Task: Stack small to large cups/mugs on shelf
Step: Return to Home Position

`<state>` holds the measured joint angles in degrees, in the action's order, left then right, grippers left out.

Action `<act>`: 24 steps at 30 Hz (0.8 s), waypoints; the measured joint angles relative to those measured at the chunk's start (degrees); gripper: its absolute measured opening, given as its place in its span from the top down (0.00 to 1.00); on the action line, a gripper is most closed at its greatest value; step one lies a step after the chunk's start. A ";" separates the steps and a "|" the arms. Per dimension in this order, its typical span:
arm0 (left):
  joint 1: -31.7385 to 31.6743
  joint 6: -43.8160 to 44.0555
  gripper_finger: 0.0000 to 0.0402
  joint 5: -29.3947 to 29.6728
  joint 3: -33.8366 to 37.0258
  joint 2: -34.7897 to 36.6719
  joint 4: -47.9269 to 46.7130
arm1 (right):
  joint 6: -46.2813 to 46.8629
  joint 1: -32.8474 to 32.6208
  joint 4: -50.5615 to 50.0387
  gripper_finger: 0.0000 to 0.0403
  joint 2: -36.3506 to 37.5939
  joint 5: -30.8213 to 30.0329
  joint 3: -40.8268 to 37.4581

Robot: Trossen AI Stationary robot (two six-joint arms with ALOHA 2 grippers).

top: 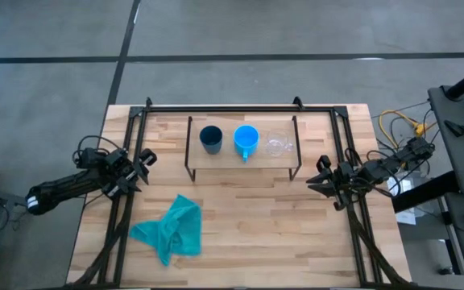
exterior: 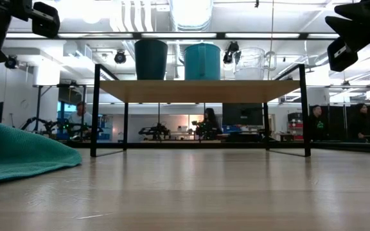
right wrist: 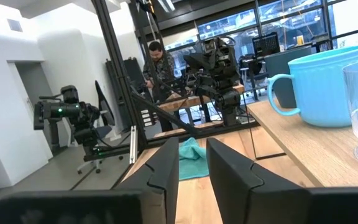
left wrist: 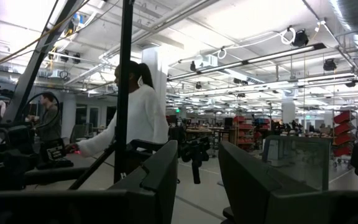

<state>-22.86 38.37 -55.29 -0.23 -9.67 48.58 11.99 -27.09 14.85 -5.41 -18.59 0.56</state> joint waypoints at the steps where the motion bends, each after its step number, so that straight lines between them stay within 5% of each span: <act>1: 0.01 0.00 0.74 -0.01 0.00 0.00 0.00 | 0.00 0.00 0.02 0.80 0.00 0.00 0.00; 24: 0.01 0.00 0.74 -0.01 0.00 0.00 0.00 | -0.01 -0.01 0.02 0.80 0.01 -0.01 0.00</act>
<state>-22.86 38.37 -55.29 -0.23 -9.67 48.58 11.98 -27.10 14.87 -5.40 -18.60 0.56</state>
